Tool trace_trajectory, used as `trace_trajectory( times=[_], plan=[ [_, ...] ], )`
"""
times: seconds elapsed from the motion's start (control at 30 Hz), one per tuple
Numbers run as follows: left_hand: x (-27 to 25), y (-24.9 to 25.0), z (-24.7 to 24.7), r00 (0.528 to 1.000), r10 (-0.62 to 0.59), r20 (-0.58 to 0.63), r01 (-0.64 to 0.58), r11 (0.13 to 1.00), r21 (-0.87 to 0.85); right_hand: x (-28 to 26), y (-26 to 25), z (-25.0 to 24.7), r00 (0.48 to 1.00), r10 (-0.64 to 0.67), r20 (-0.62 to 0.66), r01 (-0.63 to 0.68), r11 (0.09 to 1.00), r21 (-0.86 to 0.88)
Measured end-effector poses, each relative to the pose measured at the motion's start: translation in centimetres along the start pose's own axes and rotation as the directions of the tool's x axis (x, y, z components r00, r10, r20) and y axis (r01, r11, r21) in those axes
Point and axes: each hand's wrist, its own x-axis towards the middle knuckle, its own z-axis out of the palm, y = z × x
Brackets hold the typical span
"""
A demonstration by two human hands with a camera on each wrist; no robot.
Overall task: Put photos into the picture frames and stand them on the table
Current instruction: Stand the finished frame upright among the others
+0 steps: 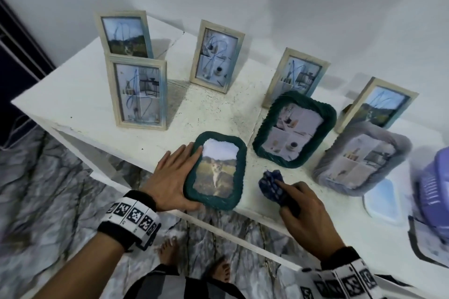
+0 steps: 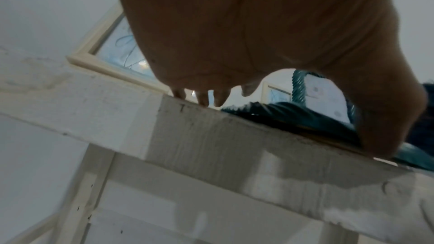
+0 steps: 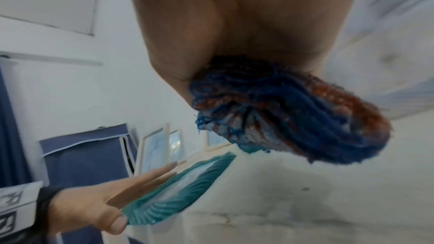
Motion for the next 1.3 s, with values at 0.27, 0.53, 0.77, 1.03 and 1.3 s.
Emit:
trace_trajectory(
  times=[0.27,0.53,0.77,1.03,1.3],
  plan=[
    [0.7,6.2,0.9,0.943,-0.304,-0.135,0.278,0.944,-0.179,-6.3,8.3,-7.8,0.925,0.343,-0.161,-0.308,0.928,0.209],
    [3.3,10.2,2.5,0.857,-0.481,-0.183,0.455,0.874,-0.167,-3.1,18.7,-11.9,0.773,0.421,-0.474,-0.534,0.836,-0.128],
    [4.1,10.6,3.6,0.821,-0.531,-0.212,0.519,0.847,-0.113,-0.1,20.4,-8.8,0.811,0.476,-0.34,-0.556,0.808,-0.194],
    [4.2,10.9,2.3,0.809,-0.547,-0.216,0.522,0.837,-0.166,-2.7,17.2,-7.3,0.779,0.268,-0.567,-0.376,0.923,-0.081],
    [2.5,9.2,0.3,0.898,-0.37,-0.239,0.138,0.751,-0.646,0.0,4.6,0.3,0.97,0.086,-0.229,0.034,0.879,0.475]
  ],
)
